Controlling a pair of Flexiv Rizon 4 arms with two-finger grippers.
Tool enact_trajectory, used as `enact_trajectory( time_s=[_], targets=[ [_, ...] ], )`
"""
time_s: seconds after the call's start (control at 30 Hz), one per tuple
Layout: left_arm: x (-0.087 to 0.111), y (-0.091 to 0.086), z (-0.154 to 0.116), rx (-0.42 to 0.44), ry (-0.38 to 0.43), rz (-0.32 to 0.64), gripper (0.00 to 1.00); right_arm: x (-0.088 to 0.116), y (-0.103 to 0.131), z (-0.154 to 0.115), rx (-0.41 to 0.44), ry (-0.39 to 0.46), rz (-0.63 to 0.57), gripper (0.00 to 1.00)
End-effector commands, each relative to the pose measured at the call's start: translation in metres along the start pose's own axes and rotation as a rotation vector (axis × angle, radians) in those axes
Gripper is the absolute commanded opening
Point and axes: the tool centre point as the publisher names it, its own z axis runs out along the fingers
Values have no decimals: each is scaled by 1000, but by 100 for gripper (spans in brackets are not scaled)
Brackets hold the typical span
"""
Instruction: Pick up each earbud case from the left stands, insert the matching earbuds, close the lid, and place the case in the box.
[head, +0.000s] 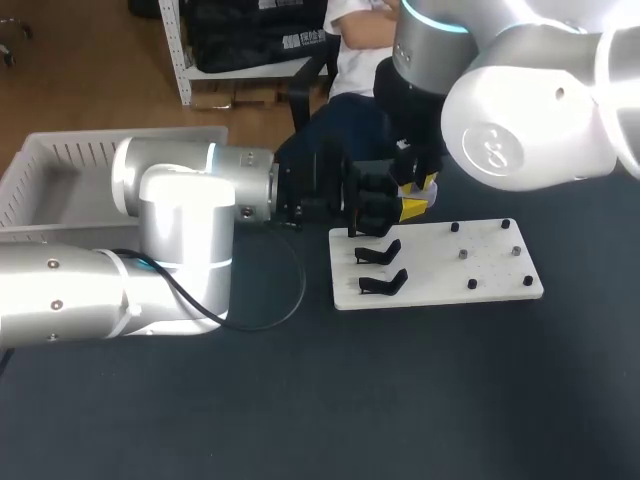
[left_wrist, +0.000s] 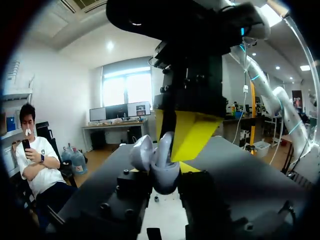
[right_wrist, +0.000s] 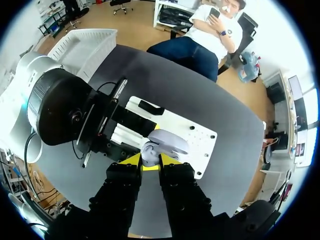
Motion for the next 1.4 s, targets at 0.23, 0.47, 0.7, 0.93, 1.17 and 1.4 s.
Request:
enact_trajectory(
  time_s=[0.23, 0.47, 0.7, 0.93, 1.17, 1.4],
  targets=[
    [1, -2, 0, -8, -6, 5, 0, 2, 0, 0, 9, -2, 1, 28],
    [1, -2, 0, -8, -6, 5, 0, 1, -1, -2, 10, -7, 3, 29],
    [1, -2, 0, -8, -6, 5, 0, 2, 2, -12, 3, -20, -3, 32],
    [1, -2, 0, -8, -6, 5, 0, -11, 1, -35, -47, -98, 7, 33],
    [1, -2, 0, -8, -6, 5, 0, -53, -23, -19, -60, -202, 84, 33],
    [1, -2, 0, -8, -6, 5, 0, -68, -40, 9, -71, -179, 164, 32]
  ],
)
